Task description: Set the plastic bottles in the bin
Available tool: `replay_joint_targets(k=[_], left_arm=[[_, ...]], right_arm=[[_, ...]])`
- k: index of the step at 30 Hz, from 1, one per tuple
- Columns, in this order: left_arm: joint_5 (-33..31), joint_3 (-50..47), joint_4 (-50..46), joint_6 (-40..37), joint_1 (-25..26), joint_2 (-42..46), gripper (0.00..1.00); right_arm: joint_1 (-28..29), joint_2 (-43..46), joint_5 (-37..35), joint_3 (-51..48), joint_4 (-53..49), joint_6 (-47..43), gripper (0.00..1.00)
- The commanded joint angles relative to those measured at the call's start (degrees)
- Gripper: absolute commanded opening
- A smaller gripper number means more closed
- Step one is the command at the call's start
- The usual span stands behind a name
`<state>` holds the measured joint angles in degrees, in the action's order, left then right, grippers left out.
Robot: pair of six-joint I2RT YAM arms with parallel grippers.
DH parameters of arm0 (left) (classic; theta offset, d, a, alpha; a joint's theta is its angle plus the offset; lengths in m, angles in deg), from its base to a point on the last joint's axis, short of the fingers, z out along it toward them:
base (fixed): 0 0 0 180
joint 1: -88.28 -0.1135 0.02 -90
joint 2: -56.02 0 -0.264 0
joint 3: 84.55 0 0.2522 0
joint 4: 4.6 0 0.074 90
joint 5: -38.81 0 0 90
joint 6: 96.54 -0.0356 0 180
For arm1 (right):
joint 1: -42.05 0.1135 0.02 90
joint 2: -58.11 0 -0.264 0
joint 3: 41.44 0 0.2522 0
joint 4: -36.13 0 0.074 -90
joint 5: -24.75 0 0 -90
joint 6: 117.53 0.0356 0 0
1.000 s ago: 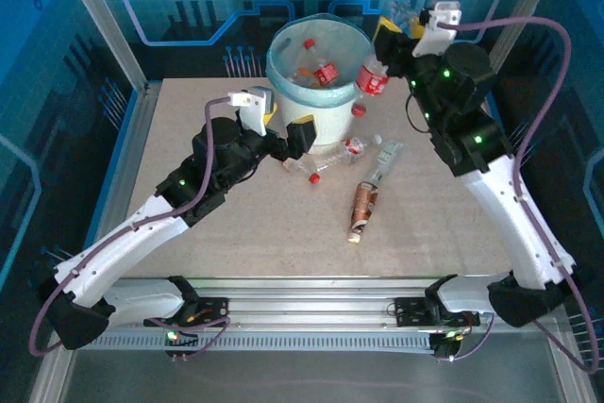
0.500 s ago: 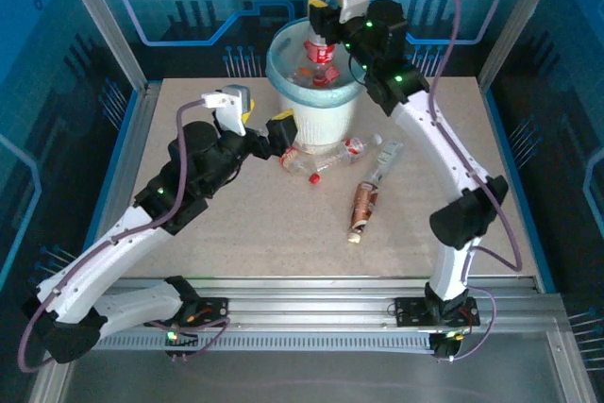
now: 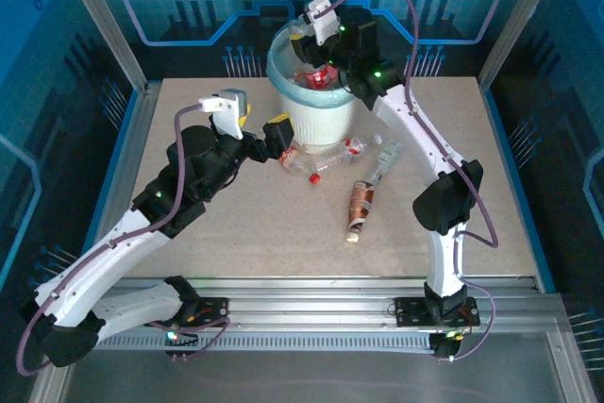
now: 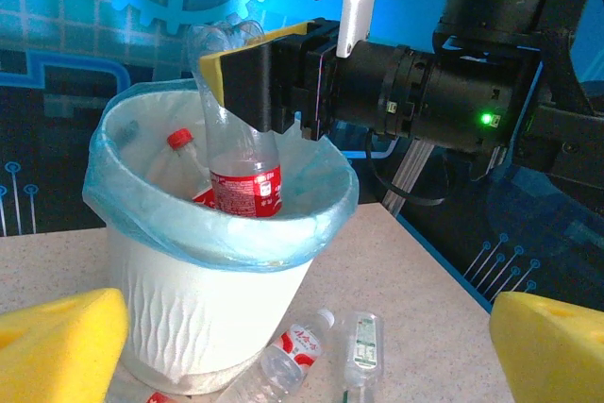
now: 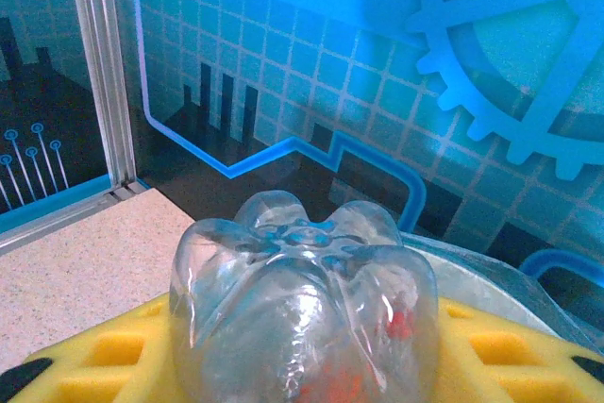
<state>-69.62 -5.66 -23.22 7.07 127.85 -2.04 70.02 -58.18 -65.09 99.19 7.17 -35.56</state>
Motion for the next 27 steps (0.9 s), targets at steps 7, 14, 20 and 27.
replay_joint_targets(k=[7,14,20,27], left_arm=[[-0.9,-0.8,-0.6,1.4,-0.4,0.8,0.99],[-0.9,-0.8,-0.6,1.6,-0.4,0.9,0.99],[-0.6,-0.2,-0.7,1.7,-0.4,0.9,0.99],[-0.5,-0.1,-0.9,2.0,-0.4,1.1,0.99]], right_arm=[[-1.9,-2.9,2.0,-2.7,-3.0,1.9,0.48],[-2.7,-0.4,4.8,-6.9,6.3,7.1,0.43],[-2.3,-0.2,4.8,-2.9,9.6,8.6,0.41],[-1.9,-1.1,4.9,-1.5,10.4,7.9,0.41]])
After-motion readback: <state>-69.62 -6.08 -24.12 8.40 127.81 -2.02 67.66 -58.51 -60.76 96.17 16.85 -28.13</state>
